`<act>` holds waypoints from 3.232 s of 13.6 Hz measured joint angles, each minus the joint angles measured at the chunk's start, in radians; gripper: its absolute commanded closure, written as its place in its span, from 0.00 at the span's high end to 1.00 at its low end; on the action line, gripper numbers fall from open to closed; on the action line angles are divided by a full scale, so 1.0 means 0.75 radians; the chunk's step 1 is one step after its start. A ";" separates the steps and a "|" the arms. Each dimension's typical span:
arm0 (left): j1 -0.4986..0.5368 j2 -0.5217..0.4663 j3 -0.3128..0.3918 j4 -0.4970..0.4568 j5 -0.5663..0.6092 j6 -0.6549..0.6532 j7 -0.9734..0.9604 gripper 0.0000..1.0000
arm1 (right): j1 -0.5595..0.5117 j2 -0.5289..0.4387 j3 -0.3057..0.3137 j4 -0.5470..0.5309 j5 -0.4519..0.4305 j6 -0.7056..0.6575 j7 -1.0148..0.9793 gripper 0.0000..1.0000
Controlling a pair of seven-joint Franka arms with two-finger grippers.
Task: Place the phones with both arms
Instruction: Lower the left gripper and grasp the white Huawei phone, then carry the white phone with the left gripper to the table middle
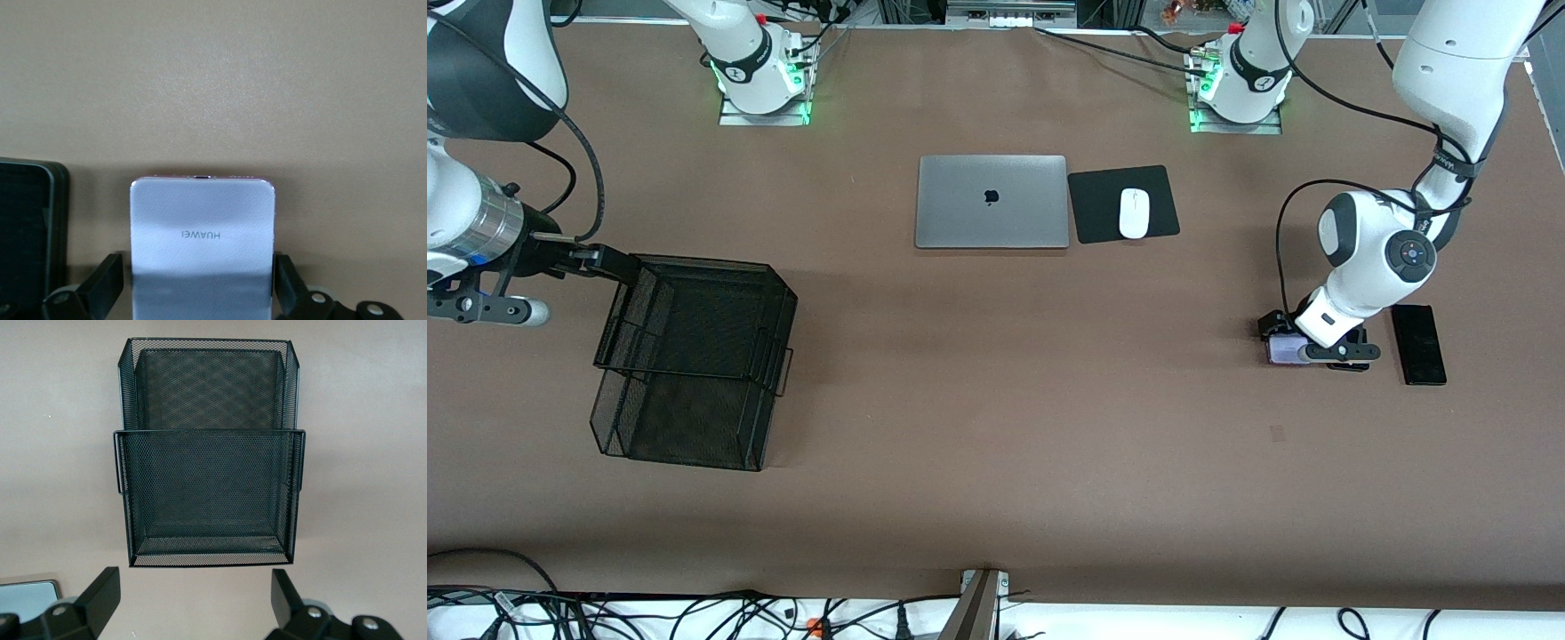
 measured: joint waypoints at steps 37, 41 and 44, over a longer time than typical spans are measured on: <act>-1.218 0.750 0.034 1.517 -0.001 -0.634 -1.253 0.00 | -0.001 0.001 0.000 0.001 0.000 0.000 0.000 1.00; -1.243 0.797 0.055 1.553 -0.001 -0.634 -1.342 0.00 | -0.001 0.001 0.000 0.001 0.000 0.000 0.000 1.00; -1.255 0.833 0.075 1.576 -0.001 -0.624 -1.391 0.94 | -0.001 0.001 0.000 0.001 0.000 0.000 0.000 1.00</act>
